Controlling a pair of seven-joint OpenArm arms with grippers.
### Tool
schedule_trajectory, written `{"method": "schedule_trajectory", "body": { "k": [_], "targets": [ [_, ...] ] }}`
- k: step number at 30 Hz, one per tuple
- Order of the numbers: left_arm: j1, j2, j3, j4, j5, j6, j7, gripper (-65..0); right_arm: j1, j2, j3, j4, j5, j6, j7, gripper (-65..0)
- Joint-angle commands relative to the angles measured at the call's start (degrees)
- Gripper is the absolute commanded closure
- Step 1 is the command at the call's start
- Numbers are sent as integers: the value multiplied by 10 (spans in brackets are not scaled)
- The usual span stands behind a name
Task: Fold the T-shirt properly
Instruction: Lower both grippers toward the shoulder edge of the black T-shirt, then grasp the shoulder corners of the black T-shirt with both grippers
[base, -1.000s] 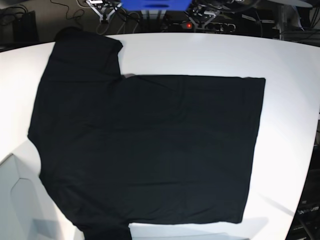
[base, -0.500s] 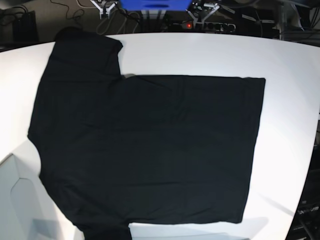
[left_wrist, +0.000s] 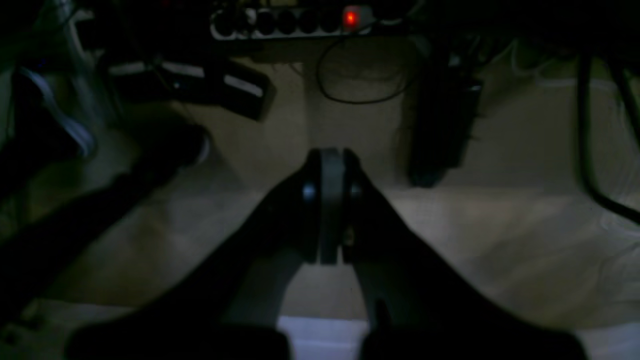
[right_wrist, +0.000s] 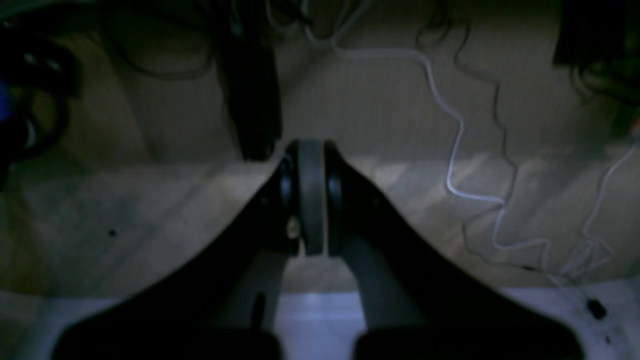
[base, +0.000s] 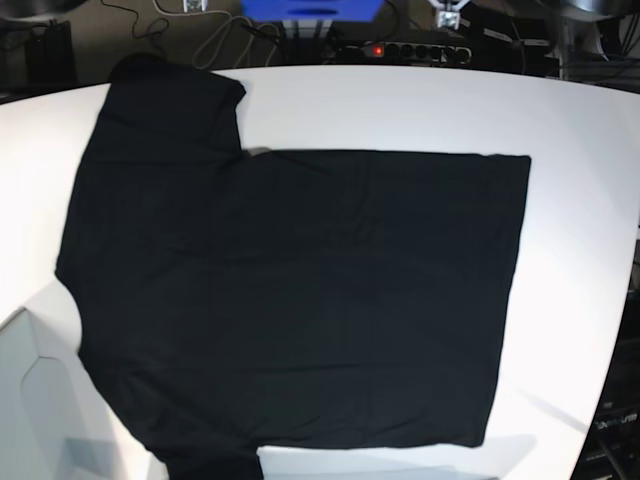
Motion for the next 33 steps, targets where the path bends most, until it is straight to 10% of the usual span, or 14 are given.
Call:
{"method": "schedule_trajectory", "body": {
  "k": [1,9,19,27,33],
  "targets": [
    [27,-20,0,33,-16,2,-10,0,-28,4,1,32,0,1,7,0],
    [164,-94,-13,254,-62,6,-11,0,-153,7,4,252,0,1,-26,0],
    [253,-59,-176,458,-65,2,-9,-9,-220,45,6,482,0,1,-79,0],
    [237,-39,-284,534,-118,1,-9,-313,-180,46,22,495,0,2,-76,-144],
    [151,-45,-338,514,-197,0,-7,-347,-132,46,22,496,0,2,-76,-260]
  ]
}}
